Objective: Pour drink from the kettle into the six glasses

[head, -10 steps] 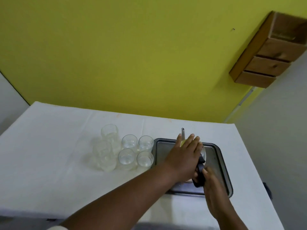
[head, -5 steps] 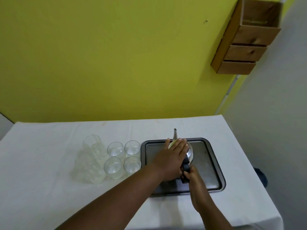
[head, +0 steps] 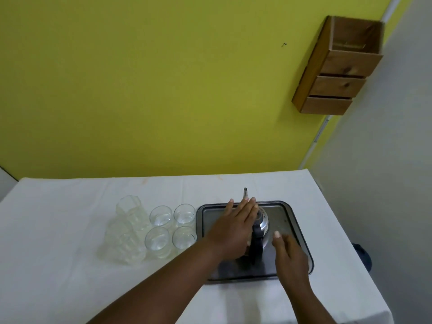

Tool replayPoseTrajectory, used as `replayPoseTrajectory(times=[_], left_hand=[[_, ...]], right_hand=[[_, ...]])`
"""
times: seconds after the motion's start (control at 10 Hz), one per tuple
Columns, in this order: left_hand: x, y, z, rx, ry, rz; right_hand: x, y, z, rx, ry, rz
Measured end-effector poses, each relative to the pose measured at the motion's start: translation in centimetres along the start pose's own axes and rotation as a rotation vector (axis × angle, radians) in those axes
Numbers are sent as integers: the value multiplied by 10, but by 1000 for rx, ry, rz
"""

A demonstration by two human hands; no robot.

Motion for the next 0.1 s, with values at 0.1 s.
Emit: replayPoseTrajectory(times=[0.1], left_hand=[[-20,20,-5,-112,-16,-96]], right_hand=[[-17,37,21,-66,-24,-49]])
Point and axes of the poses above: each hand's wrist, its own z-axis towards the middle knuckle, its own x-axis out of the palm, y = z × x, the point moved 5 cm from there along z, towards the middle knuckle, and after that the axes turned 3 degrees about y, right-handed, at the moved point
